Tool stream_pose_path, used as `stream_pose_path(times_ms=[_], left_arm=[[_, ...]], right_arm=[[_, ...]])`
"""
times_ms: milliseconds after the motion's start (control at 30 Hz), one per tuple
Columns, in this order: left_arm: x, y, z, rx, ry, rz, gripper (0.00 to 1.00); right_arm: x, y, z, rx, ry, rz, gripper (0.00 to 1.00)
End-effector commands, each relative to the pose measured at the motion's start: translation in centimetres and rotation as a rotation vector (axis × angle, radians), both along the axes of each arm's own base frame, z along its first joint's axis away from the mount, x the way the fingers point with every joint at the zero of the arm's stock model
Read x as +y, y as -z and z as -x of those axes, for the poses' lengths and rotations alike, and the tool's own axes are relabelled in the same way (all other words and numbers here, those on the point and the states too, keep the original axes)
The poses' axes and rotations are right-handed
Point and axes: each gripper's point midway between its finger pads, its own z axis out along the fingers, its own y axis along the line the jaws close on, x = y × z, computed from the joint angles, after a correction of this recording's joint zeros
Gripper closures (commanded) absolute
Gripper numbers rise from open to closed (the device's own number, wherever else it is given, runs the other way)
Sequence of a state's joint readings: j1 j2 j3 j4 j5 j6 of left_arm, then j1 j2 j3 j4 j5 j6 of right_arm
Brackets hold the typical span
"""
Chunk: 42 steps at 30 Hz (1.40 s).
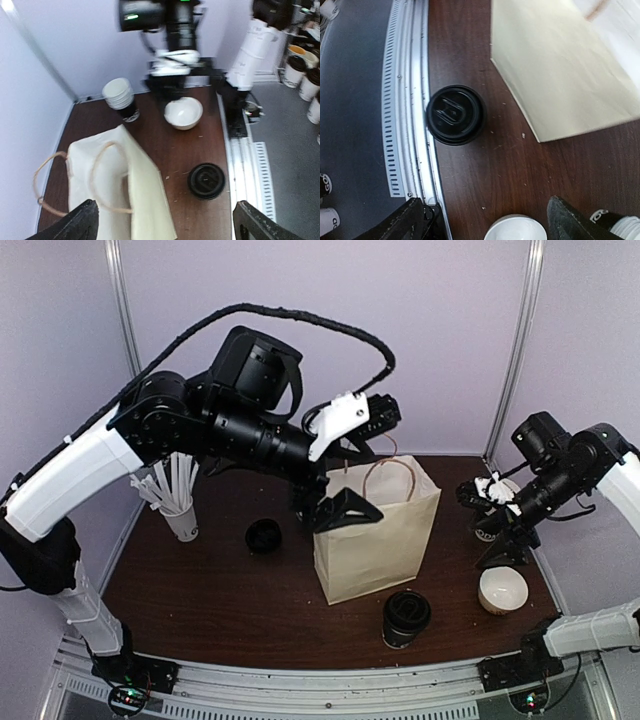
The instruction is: Pack the takeout coffee
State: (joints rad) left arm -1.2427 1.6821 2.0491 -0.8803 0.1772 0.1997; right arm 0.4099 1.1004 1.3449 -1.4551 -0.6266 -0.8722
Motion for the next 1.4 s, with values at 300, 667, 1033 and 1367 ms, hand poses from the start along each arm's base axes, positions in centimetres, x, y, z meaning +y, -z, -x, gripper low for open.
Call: stream_pose_path(times_ms=[300, 667, 1033, 1367], left_arm=[[8.0, 2.8, -16.6, 0.138, -0.675, 0.106, 0.02], [9.7, 3.2, -18.5, 0.141, -0.719, 0.119, 0.02], [10.8, 4.6, -19.0, 0.13, -0.751, 0.088, 0.03], [10.9, 4.7, -18.9, 0.139, -0.752, 0.093, 0.02]], right_arm=[[6.9, 4.8, 2.3, -0.068, -0.372, 0.18, 0.04], [10.1, 8.7, 2.0, -0.082, -0.454, 0.266, 0.03], [10.1, 11.1, 3.2, -0.061, -0.528, 0.339, 0.01], [10.3, 12.0, 3.1, -0.082, -0.526, 0.369, 0.04]])
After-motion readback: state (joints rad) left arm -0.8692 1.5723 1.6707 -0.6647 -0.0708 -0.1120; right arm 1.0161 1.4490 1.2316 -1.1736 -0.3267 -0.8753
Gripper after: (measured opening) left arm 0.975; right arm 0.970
